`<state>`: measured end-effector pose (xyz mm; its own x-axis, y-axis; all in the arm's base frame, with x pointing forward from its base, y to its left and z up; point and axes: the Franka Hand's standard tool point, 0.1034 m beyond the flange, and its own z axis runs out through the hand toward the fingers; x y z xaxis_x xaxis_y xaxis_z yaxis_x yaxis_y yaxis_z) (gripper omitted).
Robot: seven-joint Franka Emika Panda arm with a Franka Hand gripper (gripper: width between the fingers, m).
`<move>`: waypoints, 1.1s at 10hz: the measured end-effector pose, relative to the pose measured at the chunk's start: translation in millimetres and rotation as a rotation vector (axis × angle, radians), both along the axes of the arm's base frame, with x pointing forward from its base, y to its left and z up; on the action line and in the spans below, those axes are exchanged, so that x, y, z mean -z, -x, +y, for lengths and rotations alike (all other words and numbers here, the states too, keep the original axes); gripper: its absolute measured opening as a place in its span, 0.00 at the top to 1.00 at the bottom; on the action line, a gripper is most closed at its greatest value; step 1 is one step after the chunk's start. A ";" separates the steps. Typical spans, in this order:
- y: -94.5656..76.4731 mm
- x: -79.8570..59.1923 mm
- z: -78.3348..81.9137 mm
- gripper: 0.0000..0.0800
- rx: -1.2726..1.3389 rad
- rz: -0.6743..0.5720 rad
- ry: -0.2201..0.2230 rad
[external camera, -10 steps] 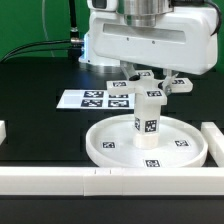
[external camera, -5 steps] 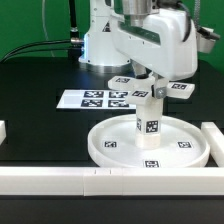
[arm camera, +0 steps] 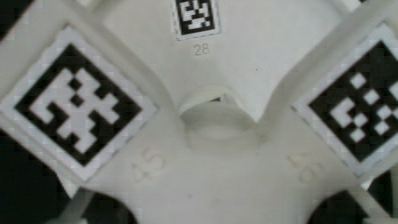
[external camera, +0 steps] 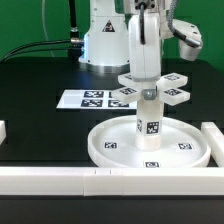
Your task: Assemble round table
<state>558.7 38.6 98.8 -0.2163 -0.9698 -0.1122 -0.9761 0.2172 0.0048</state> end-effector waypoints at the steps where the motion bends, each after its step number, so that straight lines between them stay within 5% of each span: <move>1: -0.7 -0.1 -0.1 0.44 0.061 0.003 0.000; 4: -0.4 -1.1 2.8 0.23 0.064 0.005 -0.009; 5: -1.2 -12.9 3.9 0.20 0.035 -0.003 -0.021; 7: -4.0 -28.8 5.3 0.19 0.022 -0.024 -0.043; 11: -2.9 -25.1 8.2 0.19 -0.131 -0.041 -0.039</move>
Offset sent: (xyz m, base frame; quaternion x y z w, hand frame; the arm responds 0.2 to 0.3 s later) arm 0.0000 0.0000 0.0000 0.0000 0.0000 0.0000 1.0000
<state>561.6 46.7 123.9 -0.0826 -0.9842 -0.1566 -0.9956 0.0884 -0.0302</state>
